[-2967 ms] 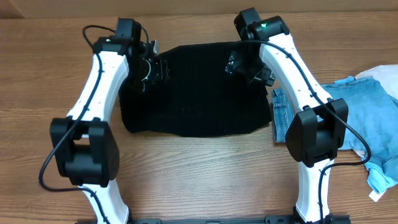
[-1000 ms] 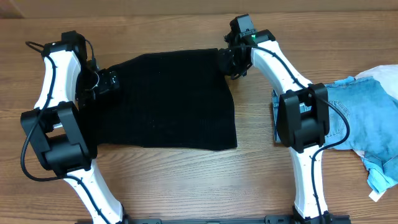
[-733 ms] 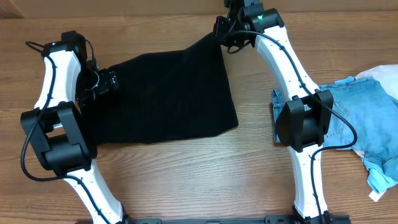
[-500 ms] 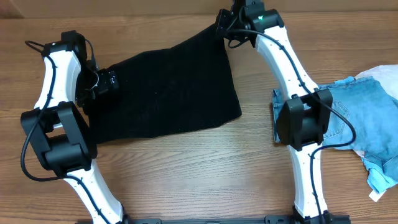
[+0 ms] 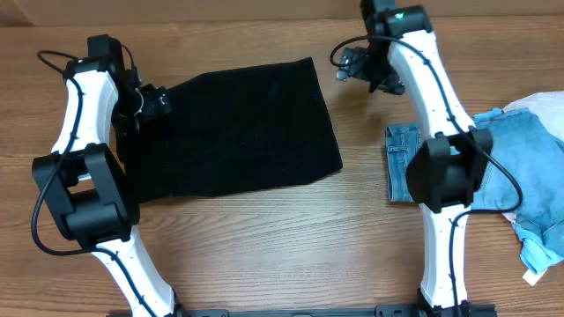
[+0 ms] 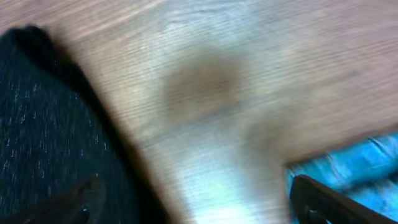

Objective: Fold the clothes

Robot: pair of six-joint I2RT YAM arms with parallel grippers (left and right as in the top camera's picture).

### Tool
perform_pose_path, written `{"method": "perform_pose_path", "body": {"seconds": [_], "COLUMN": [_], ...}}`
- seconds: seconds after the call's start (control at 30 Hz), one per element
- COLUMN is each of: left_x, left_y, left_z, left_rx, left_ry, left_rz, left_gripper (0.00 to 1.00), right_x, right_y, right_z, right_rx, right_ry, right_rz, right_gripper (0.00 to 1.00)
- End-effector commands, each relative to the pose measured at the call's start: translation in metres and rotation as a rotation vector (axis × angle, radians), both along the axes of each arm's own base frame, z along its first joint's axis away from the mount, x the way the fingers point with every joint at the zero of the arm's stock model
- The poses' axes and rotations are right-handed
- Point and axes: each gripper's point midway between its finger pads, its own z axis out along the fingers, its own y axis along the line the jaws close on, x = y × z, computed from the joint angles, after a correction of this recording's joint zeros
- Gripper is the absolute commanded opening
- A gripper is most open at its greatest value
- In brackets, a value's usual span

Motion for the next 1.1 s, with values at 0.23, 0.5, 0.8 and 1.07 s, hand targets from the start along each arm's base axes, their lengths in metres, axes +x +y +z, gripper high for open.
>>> {"method": "perform_pose_path", "body": {"seconds": [0.23, 0.5, 0.8, 1.07], "left_x": [0.022, 0.022, 0.046, 0.049], "left_y": [0.003, -0.008, 0.004, -0.006], "left_z": [0.002, -0.033, 0.024, 0.027], "left_rx": [0.097, 0.098, 0.165, 0.123], "left_ry": [-0.067, -0.005, -0.082, -0.089], "left_rz": [-0.072, -0.116, -0.101, -0.217], "left_gripper": [0.91, 0.52, 0.04, 1.00], "right_x": [-0.028, -0.031, -0.031, -0.030], "right_y": [0.025, 0.024, 0.024, 0.024], "right_z": [0.012, 0.012, 0.011, 0.011], "right_rx": [0.060, 0.057, 0.057, 0.058], "right_ry": [0.073, 0.085, 0.086, 0.084], "right_rz": [0.071, 0.071, 0.070, 0.070], "right_gripper": [1.00, 1.00, 1.00, 1.00]}}
